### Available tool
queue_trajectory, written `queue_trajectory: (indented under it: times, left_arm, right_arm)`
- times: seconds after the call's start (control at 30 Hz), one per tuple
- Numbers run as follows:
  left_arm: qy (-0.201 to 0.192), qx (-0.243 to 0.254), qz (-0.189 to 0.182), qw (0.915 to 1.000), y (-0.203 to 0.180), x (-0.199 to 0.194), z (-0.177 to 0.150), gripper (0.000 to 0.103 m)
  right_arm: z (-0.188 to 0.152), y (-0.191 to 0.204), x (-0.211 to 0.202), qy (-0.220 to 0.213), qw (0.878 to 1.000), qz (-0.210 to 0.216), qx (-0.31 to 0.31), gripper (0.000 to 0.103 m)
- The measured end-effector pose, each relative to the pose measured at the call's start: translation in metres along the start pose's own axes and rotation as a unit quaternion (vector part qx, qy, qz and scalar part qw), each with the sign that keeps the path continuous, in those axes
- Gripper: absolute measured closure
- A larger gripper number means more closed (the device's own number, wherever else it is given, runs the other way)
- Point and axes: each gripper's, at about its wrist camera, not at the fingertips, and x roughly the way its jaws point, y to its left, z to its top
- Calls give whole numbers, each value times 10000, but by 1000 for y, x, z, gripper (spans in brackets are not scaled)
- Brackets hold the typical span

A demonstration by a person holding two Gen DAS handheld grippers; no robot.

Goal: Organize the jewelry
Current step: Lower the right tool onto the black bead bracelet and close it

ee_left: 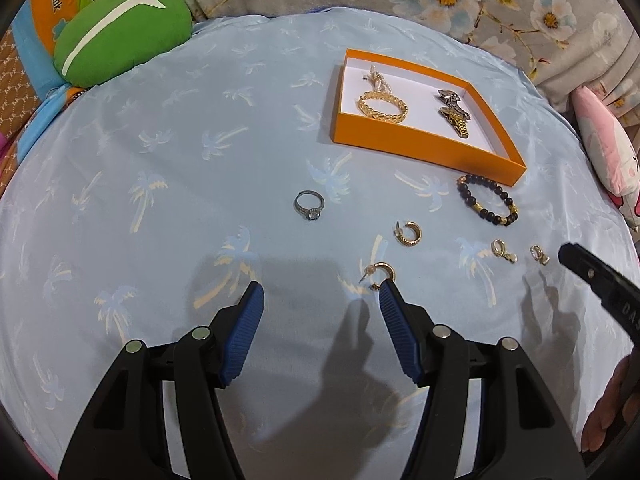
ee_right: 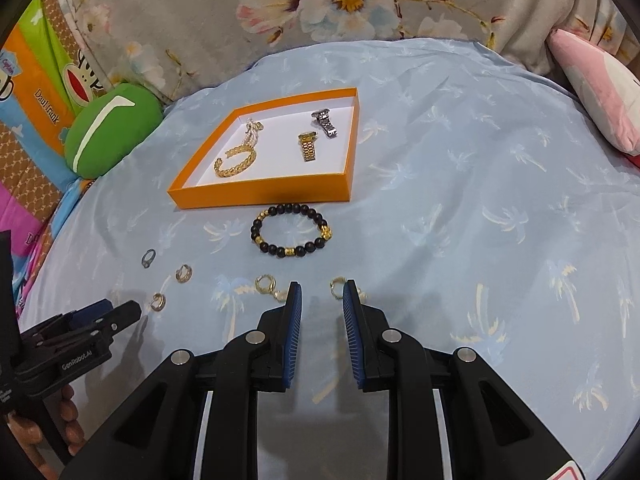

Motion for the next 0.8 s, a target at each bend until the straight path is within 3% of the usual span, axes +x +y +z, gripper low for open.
queue_trajectory:
  times: [0.33, 0.8]
  left_arm:
    - [-65, -146, 78, 9998, 13, 1, 9, 45]
    - [-67, -293, 123, 9995, 29, 5, 13, 45]
  right_arm:
    - [31, 6, 40, 87, 9999, -39, -75, 82]
    - [34, 9, 67, 306, 9994, -77, -143, 82]
